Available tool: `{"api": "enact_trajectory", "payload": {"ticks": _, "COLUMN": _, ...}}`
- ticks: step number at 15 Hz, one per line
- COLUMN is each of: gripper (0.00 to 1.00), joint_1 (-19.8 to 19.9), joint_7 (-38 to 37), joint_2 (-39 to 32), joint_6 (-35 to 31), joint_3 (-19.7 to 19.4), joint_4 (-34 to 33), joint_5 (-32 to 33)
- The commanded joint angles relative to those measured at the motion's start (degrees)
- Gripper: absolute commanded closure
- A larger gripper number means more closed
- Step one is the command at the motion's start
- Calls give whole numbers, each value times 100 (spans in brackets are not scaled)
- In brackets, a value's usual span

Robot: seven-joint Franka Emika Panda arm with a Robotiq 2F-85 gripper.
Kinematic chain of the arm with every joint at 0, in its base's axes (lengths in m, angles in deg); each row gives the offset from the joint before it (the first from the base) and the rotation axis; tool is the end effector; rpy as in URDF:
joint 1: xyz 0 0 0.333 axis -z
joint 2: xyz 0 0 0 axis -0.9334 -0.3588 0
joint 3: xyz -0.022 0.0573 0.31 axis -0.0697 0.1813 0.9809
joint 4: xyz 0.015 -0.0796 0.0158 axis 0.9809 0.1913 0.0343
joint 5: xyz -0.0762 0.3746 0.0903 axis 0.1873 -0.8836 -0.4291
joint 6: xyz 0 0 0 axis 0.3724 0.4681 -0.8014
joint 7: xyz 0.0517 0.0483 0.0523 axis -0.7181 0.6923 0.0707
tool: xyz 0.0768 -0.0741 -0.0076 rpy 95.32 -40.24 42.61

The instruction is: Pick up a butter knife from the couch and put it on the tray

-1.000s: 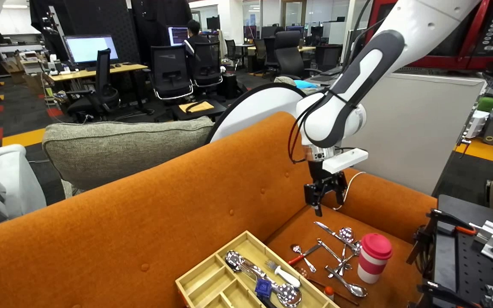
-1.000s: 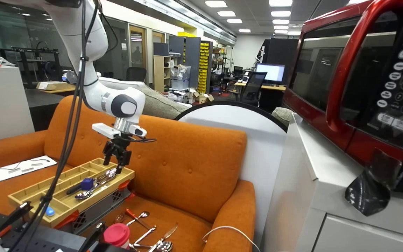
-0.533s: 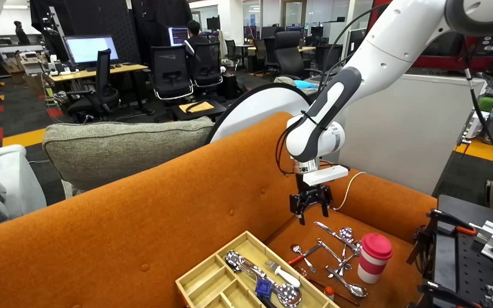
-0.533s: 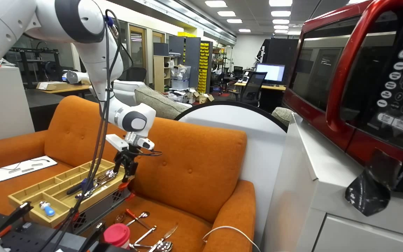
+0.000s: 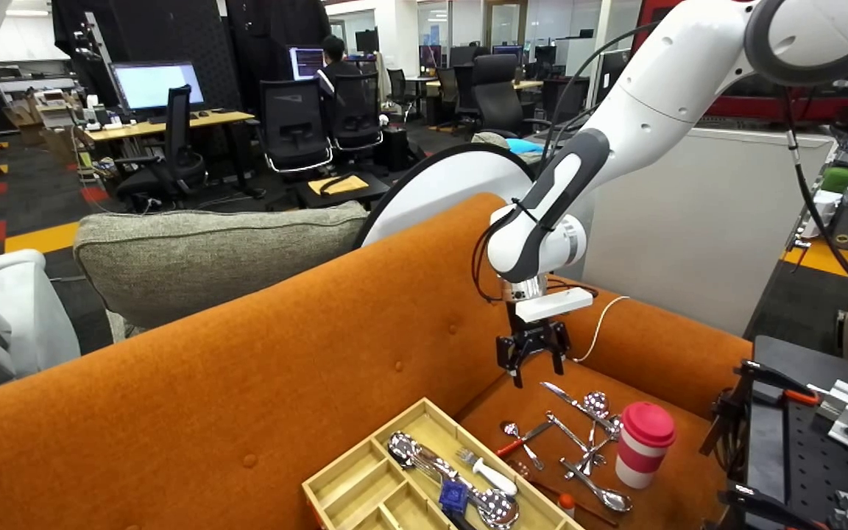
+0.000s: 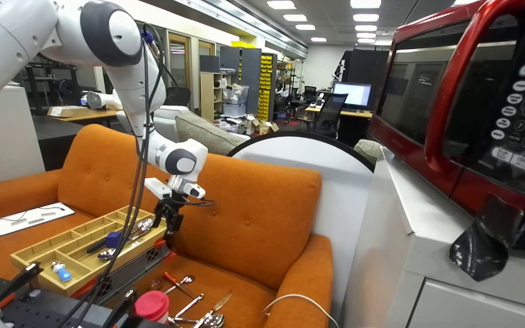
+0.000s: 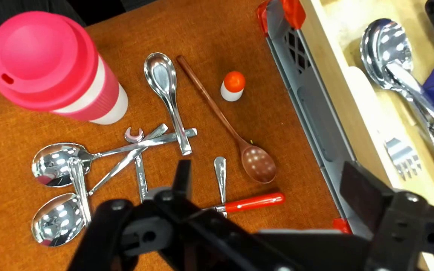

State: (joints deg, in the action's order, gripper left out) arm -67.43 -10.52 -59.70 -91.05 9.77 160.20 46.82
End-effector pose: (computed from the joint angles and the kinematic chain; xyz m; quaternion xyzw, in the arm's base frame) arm 0.5630 -0.0117 0.0331 -0.9376 0.2583 0.2226 0.0679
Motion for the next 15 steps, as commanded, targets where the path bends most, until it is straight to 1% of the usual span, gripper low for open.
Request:
{"api": "enact_trajectory", "payload": {"ticks": 1, "gripper": 0, "joint_1": 7, "joint_7": -7, "joint_2": -13, "joint_6": 16, "joint_3": 4, "joint_4": -24, "joint_5": 10}}
{"api": "enact_trajectory", "payload": {"ticks": 5, "gripper": 0, "joint_1": 199, "joint_7": -214, "joint_2": -417, "joint_6": -234, "joint_3": 93, "joint_4": -333, "joint_5": -440}}
{"api": "enact_trajectory", "payload": {"ticks": 7, "gripper": 0, "joint_1": 390, "joint_7": -343, "joint_2": -868, "joint_6": -416, "joint_3": 236, "joint_4": -654, "joint_5": -923}}
{"api": "enact_trajectory", "payload": {"ticks": 9, "gripper": 0, "joint_1": 399, "joint_7": -611, "joint_2": -1336, "joint_6": -783, "joint_3": 239, "joint_4": -924, "joint_5": -1259}}
{"api": "enact_trajectory", "payload": {"ticks": 12, "gripper": 0, "joint_1": 380, "joint_7": -1241, "joint_2": -2018, "joint_6": -1153, "joint_3": 168, "joint_4": -1370, "joint_5": -1548}}
{"api": "enact_trajectory", "payload": {"ticks": 14, "gripper": 0, "joint_1": 369, "joint_7": -1665, "joint_2": -2344, "joint_6": -1277, "joint_3": 146, "joint_4": -1634, "joint_5": -1735}}
{"api": "enact_trajectory", "payload": {"ticks": 15, "gripper": 0, "joint_1": 302, "joint_7": -1909, "joint_2": -2456, "joint_6": -1314, "joint_3": 83, "joint_4": -1731, "joint_5": -1784}}
